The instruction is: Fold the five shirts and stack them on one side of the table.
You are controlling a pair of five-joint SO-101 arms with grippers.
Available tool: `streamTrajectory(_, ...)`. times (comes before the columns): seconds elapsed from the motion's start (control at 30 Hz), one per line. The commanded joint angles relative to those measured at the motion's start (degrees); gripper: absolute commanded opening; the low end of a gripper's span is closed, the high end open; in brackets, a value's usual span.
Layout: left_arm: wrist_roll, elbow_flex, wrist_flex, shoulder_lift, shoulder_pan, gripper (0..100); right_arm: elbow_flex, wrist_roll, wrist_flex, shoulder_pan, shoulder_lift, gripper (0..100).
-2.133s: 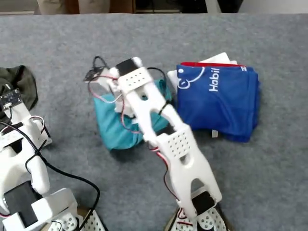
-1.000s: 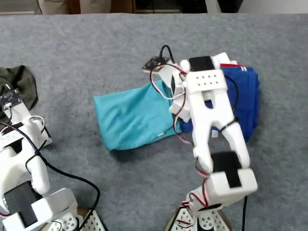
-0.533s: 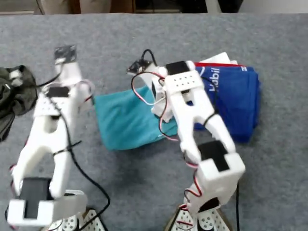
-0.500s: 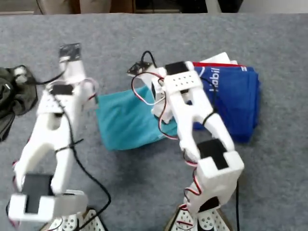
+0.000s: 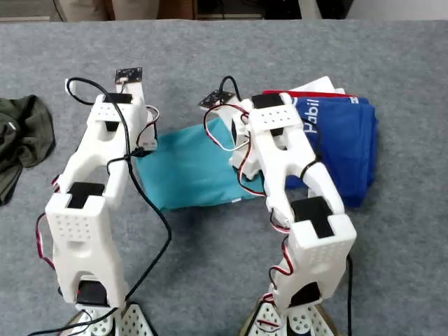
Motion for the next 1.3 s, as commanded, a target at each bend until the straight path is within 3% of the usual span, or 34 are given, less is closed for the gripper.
streamTrajectory(0.0,-0.4,-3.1,0.3,-0.9,-2.5,2,0.0,0.0,-0.9,0.6,-0.7,0.1)
streamTrajectory(0.33,-3.3,3.7,4.8,-17.4,-3.0,2,-4.4,-0.4,11.6,0.6,-18.4,0.1)
streamTrajectory(0.63,-3.6,15.3,4.0,-29.3,-7.2,3,13.9,-0.1,14.3,0.6,-36.8,0.2)
streamTrajectory(0.8,-3.2,20.5,-1.7,-29.3,-6.5,16,21.7,-0.5,11.4,-3.1,-39.8,0.2)
streamTrajectory(0.9,-2.9,21.3,-3.0,-29.3,-5.3,20,21.8,-8.2,10.4,-7.9,-37.8,0.9)
streamTrajectory(0.97,-1.0,21.4,-4.1,-29.1,-5.0,20,21.8,-16.6,8.3,-10.1,-35.3,6.9)
streamTrajectory(1.1,2.3,20.1,-6.0,-25.9,-5.3,20,21.6,-32.9,2.4,-11.8,-28.4,33.4)
streamTrajectory(1.2,3.4,19.3,-5.9,-21.8,-5.2,20,18.8,-36.9,0.3,-13.5,-22.8,48.9)
streamTrajectory(1.27,3.3,19.3,-6.3,-19.3,-4.8,20,15.7,-37.1,0.0,-13.9,-19.4,50.3)
